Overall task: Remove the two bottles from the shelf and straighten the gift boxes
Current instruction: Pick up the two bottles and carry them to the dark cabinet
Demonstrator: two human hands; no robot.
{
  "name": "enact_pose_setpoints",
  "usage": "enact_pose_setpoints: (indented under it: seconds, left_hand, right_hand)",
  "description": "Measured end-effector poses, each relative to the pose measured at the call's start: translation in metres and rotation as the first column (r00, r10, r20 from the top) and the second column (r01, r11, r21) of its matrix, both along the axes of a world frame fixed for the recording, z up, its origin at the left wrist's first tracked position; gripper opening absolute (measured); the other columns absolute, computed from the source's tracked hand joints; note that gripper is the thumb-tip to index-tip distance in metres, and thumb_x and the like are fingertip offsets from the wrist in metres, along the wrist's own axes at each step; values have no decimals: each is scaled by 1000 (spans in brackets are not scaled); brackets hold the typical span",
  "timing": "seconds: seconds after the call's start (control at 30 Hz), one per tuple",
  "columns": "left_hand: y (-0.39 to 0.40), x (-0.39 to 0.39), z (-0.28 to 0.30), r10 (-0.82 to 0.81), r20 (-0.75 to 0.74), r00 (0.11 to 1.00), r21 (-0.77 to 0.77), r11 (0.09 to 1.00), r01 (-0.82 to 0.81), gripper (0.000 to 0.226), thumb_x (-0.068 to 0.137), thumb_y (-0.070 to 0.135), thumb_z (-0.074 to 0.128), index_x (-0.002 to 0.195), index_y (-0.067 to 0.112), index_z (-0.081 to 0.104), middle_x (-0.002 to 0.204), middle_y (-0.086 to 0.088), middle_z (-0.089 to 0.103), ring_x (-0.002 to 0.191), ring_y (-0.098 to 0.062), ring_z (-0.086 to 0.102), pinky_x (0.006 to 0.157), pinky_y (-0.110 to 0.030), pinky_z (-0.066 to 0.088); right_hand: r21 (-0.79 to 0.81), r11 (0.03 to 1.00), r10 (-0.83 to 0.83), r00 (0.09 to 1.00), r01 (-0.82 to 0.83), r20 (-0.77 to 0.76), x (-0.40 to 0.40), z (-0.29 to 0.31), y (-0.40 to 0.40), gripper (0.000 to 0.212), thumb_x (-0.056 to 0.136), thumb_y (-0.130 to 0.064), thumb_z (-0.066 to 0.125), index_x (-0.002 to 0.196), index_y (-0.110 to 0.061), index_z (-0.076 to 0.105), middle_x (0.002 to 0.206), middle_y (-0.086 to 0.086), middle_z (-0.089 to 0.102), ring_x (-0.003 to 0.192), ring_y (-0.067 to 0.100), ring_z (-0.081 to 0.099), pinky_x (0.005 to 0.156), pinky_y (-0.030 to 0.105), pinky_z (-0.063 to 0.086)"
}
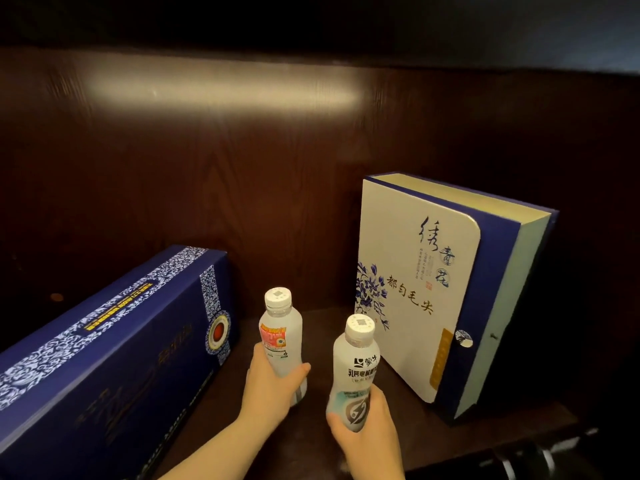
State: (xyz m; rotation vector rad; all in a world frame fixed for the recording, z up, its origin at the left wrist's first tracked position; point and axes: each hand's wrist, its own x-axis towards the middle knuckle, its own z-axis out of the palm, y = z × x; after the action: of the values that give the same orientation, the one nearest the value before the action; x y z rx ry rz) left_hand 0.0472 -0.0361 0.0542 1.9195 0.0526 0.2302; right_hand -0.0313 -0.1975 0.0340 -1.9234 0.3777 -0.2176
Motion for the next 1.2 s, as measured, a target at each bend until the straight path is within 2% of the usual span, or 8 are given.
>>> enact_pose_setpoints:
  seconds: [0.17,0.37,0.53,0.63,0.83,0.97,1.07,1.2]
  left_hand:
    - [-29,-49,31,-71,43,996,-40,997,73,58,70,31,88,101,47,42,105,17,59,95,2,56,75,-24,43]
    - [-94,-119,67,-184,83,979,-98,977,191,60,68,18,91,103,41,48,101,-2,67,85,-1,66,63,-18,48]
    - [-200,-171,98,-323,156,933,-129,930,344,62,70,9,89,107,36,48,104,-1,65,91,-2,64,64,-17,48]
    - [-280,-202,117,-399,209,893,-136,892,430,57,76,7,84,107,38,48,101,4,67,92,-2,67,62,-16,51]
    - [-445,-265,148,-502,319,804,-112,823,558,47,78,10,82,94,46,56,86,-3,72,75,-8,72,51,-19,55]
    - [-541,-288,165,-555,379,741,-49,787,615,33,79,10,81,87,38,66,77,0,74,64,-21,72,46,-24,56]
    - [-604,-287,162,-560,323,763,-89,785,613,34,75,31,84,97,44,62,86,2,74,74,-13,73,56,-32,61]
    - [-683,-262,161,-579,226,783,-106,784,611,63,69,51,84,119,31,50,109,-2,68,98,-22,70,78,-53,60]
  right_hand:
    - [49,996,-78,995,74,70,-37,29,-16,61,60,-36,87,112,-31,56,104,-6,66,97,11,67,86,33,55]
    - [-12,999,-30,997,31,76,-105,71,-76,65,54,-51,74,110,-50,41,110,-16,56,105,3,58,92,22,47]
    - [20,994,-108,973,107,202,-174,104,-166,43,64,-39,79,99,-39,53,102,-5,64,98,1,63,86,17,47]
    - [53,986,-166,954,158,250,-210,122,-238,32,81,-29,77,104,-24,54,107,6,66,105,17,66,84,15,48]
    - [-79,973,-176,918,217,355,-279,134,-395,59,68,-30,83,115,-39,49,117,-1,61,108,10,63,94,35,54]
    - [-139,948,-212,896,285,391,-307,137,-489,65,63,-40,83,114,-58,47,114,-16,58,106,3,63,87,30,57]
    - [-148,930,-250,874,336,416,-313,143,-549,65,62,-46,82,111,-64,44,111,-20,57,105,-3,62,84,27,57]
    - [-138,918,-278,851,372,445,-301,151,-622,63,64,-45,83,114,-59,47,112,-19,60,104,-2,63,83,28,59]
